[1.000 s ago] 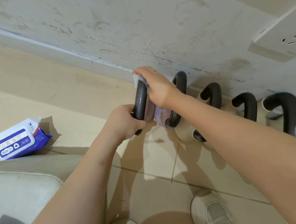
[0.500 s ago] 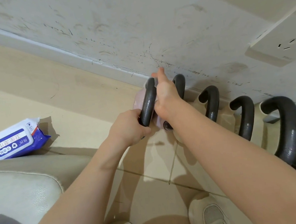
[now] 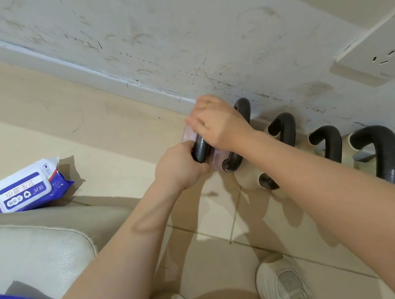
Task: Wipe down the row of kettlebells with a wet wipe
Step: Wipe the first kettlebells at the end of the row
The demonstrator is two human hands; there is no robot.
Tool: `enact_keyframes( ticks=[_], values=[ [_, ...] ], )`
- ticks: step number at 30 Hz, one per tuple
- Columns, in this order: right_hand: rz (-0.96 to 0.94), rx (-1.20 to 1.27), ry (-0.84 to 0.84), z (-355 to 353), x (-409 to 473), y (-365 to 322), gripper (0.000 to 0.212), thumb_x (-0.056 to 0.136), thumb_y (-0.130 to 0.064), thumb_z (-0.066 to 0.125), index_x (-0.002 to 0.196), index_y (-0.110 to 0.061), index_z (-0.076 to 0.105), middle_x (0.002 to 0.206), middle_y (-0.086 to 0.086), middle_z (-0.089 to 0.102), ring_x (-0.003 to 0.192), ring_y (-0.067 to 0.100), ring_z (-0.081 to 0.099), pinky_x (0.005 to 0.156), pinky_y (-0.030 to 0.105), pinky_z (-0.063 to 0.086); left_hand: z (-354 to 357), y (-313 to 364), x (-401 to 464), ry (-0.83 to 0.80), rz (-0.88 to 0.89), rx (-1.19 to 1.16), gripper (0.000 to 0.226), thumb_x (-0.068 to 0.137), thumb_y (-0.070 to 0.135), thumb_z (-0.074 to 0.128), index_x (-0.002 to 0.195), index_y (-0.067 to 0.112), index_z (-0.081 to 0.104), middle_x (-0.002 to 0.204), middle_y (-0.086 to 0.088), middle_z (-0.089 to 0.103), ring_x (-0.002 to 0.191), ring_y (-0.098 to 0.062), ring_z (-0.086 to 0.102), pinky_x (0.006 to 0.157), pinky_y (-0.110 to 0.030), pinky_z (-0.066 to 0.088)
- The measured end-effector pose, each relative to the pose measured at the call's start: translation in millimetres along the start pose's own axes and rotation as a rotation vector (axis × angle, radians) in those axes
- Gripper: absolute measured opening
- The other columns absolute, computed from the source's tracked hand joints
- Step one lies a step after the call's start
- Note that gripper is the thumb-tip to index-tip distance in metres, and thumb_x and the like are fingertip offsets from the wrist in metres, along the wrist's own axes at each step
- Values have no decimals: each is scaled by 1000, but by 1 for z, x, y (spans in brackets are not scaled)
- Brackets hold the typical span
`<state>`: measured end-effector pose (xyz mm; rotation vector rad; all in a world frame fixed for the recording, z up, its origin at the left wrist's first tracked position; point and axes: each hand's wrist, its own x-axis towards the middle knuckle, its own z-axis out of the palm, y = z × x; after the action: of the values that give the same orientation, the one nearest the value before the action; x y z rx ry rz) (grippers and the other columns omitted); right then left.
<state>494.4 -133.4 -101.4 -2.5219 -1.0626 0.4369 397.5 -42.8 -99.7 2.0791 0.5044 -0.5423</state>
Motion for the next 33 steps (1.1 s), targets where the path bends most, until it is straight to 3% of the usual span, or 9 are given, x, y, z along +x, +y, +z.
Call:
enact_keyframes(
  ticks=[3,7,9,11,16,20,25,28,33],
  values=[
    [-195,-358,-193,-8,4,1,65,91,-47,11,94,-17,69,89,-1,62,108,24,46,111,32,19,1,-3,0,34,-8,-20,17,70,16,62,86,10,57,91,-15,70,89,-38,62,70,-38,49],
    [-36,-305,-119,-13,10,4,43,100,-35,27,109,-13,62,123,3,56,130,21,32,114,33,10,-4,0,4,56,-32,-131,25,62,21,60,84,9,62,85,-18,70,70,-33,55,63,-37,46],
    [-65,-356,-128,-5,8,-1,43,100,-34,26,108,-12,63,119,3,58,128,22,33,115,35,6,-5,3,7,63,-38,-128,7,69,13,61,73,8,58,75,-17,65,65,-27,47,59,-33,38],
    [-138,-400,-204,0,4,-4,44,99,-33,24,105,-14,64,112,2,60,125,21,36,117,35,2,-6,5,9,76,-40,-136,17,73,9,61,61,13,48,64,-9,53,65,-27,41,56,-30,33],
    [-44,-221,-93,-3,5,18,54,94,-41,19,105,-9,61,122,8,57,137,23,29,117,39,15,-1,8,20,134,-31,-284,18,71,13,64,86,3,63,73,-9,59,66,-28,47,60,-29,37],
    [-88,-120,-160,7,-12,3,38,98,-31,31,113,-10,59,131,7,55,142,18,19,118,35,6,-8,3,16,83,-57,-431,7,67,12,59,70,7,55,63,-5,53,63,-19,40,49,-18,33],
    [-112,-141,-47,7,-25,3,38,94,-27,35,109,-5,62,120,7,62,134,24,37,115,31,13,-23,1,9,225,-374,-1147,23,86,-4,34,96,4,53,96,-13,61,91,-25,59,93,-31,48],
    [-241,-422,4,31,-32,-3,38,88,-30,39,94,-2,65,98,13,67,111,32,57,110,43,30,-35,-2,7,329,-381,-1253,19,90,10,36,99,8,52,99,-9,62,95,-21,60,81,-26,48],
    [-553,-703,29,51,-51,-7,29,80,-11,41,91,-10,68,88,6,69,93,27,63,106,37,39,-44,-1,2,353,-320,-1165,17,89,21,42,86,16,57,91,1,65,98,-17,59,77,-25,47]
  ],
)
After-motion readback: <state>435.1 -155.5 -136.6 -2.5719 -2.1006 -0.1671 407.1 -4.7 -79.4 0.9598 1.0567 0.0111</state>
